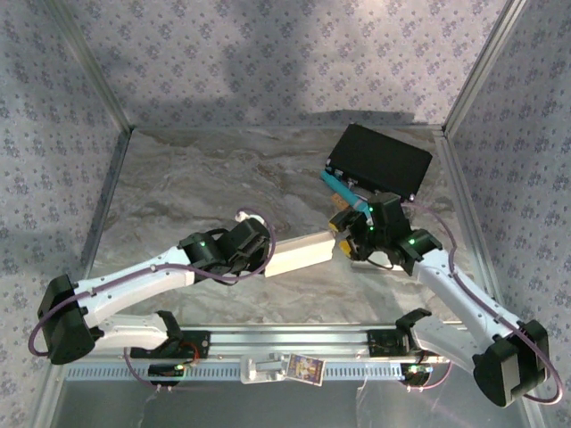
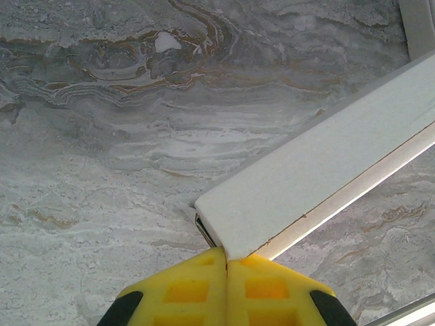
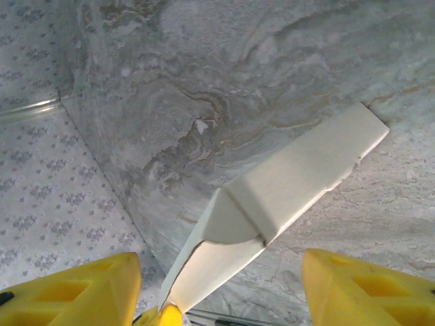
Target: Fold the paper box
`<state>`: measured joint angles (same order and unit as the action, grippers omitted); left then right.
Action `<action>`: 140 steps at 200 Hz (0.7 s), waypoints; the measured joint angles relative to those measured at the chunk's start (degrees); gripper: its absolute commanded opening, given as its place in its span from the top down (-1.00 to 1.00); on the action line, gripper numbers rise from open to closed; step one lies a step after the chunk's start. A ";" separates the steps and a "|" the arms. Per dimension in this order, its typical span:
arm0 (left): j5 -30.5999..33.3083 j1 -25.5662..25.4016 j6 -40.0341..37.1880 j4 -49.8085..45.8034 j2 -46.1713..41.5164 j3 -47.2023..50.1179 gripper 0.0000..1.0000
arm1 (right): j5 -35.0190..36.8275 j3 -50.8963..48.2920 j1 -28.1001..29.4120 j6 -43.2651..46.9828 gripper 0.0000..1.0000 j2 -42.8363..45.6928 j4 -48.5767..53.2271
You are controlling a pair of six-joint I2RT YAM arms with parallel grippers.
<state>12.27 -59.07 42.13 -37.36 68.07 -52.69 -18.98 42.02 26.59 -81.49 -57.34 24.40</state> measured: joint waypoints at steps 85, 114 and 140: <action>-0.22 -0.74 0.94 -1.73 0.28 -0.74 0.57 | -1.73 -2.84 -0.11 -3.28 0.19 -1.49 -3.23; -0.70 -0.63 4.72 -5.27 -2.43 -0.94 0.35 | -2.32 -3.54 -0.22 -2.91 0.26 -1.42 -3.78; -3.28 2.51 9.92 -6.16 -7.91 -1.22 0.23 | -2.49 -3.63 -0.22 -2.10 0.28 -1.42 -3.82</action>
<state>8.99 -56.55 52.05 -43.53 60.16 -53.91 -21.47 38.39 26.37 -83.59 -58.76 20.58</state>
